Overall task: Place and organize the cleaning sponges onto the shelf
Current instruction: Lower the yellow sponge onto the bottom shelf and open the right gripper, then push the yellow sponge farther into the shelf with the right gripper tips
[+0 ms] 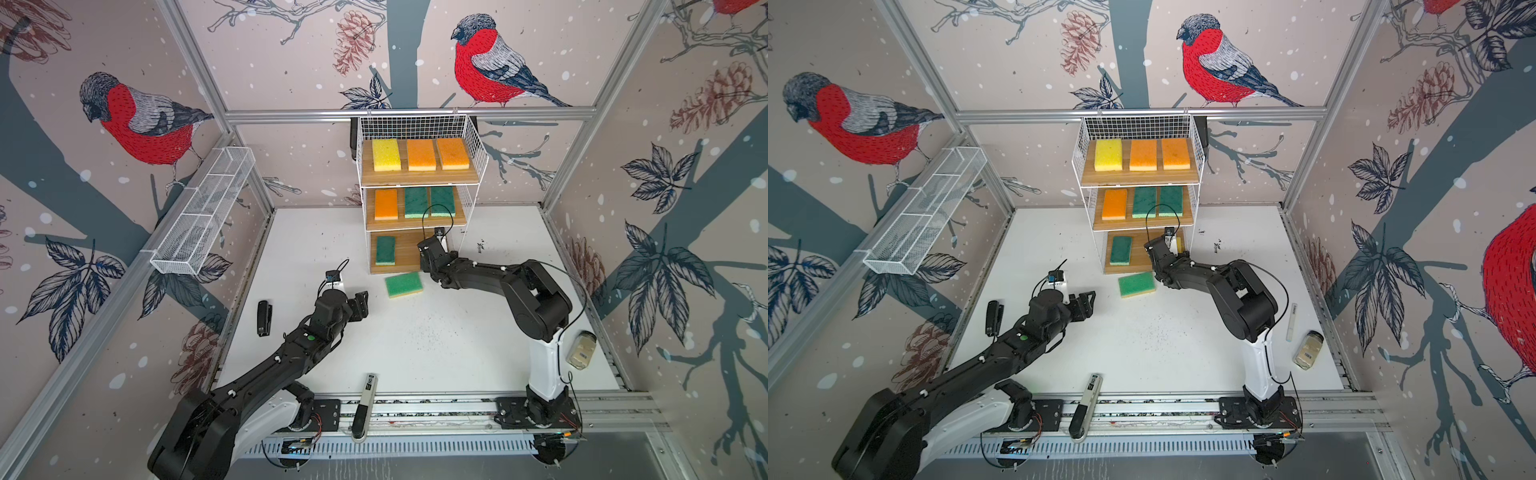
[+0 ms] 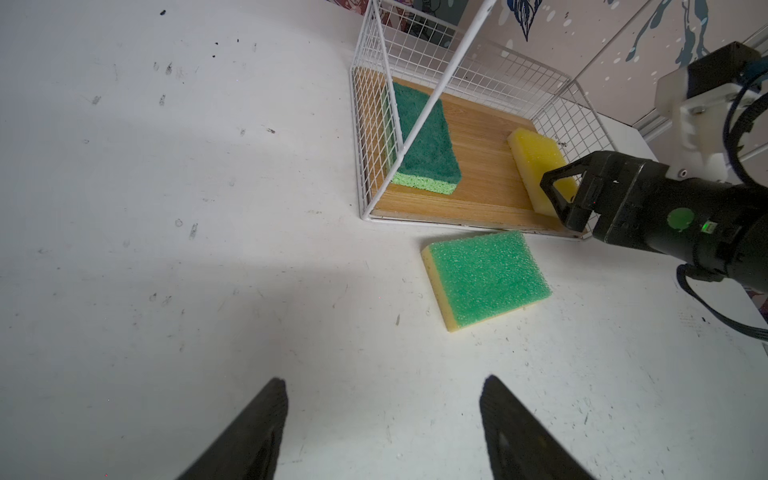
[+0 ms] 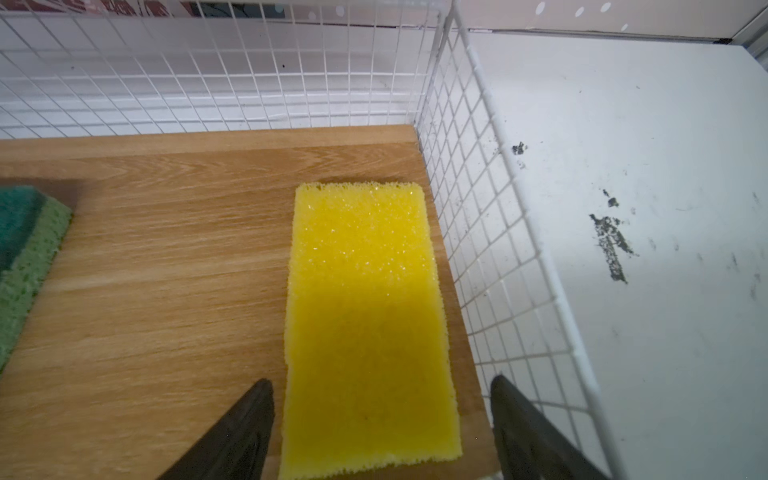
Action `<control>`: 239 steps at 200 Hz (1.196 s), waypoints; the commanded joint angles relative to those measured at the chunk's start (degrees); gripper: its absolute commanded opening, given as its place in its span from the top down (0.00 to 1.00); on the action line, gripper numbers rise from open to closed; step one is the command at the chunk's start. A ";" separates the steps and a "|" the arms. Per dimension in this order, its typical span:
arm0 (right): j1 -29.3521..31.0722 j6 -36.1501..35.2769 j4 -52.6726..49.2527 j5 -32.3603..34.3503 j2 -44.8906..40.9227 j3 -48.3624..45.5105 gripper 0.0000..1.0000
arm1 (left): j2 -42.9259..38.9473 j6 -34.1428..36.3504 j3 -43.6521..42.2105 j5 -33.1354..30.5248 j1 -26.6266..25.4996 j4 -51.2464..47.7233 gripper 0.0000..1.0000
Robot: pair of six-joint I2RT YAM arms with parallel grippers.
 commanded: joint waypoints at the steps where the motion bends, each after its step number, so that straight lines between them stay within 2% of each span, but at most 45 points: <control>1: 0.74 1.45 -0.74 2.45 -1.57 -0.83 0.18 | -0.65 -0.67 0.23 0.25 0.01 0.23 0.26; 84: 3.03 2.46 -2.49 2.23 -2.93 -2.07 0.23 | -5.06 -1.10 -0.80 -0.39 0.06 -2.35 0.26; 119: 3.25 3.43 -2.00 -2.05 -4.12 -3.49 0.35 | -6.30 -1.35 -1.18 -0.58 0.01 -3.07 0.26; 151: 3.15 4.07 -2.55 -4.30 -4.31 -3.98 0.55 | -7.13 -1.62 -1.83 -0.67 -0.01 -2.94 0.26; 172: 2.82 4.80 -3.20 -5.65 -4.27 -4.21 0.64 | -7.37 -1.63 -2.13 -0.75 0.02 -2.83 0.26; 239: 0.24 5.92 -2.00 -9.13 -4.77 -5.99 0.73 | -6.87 -1.45 -2.41 -1.02 0.01 -2.28 0.26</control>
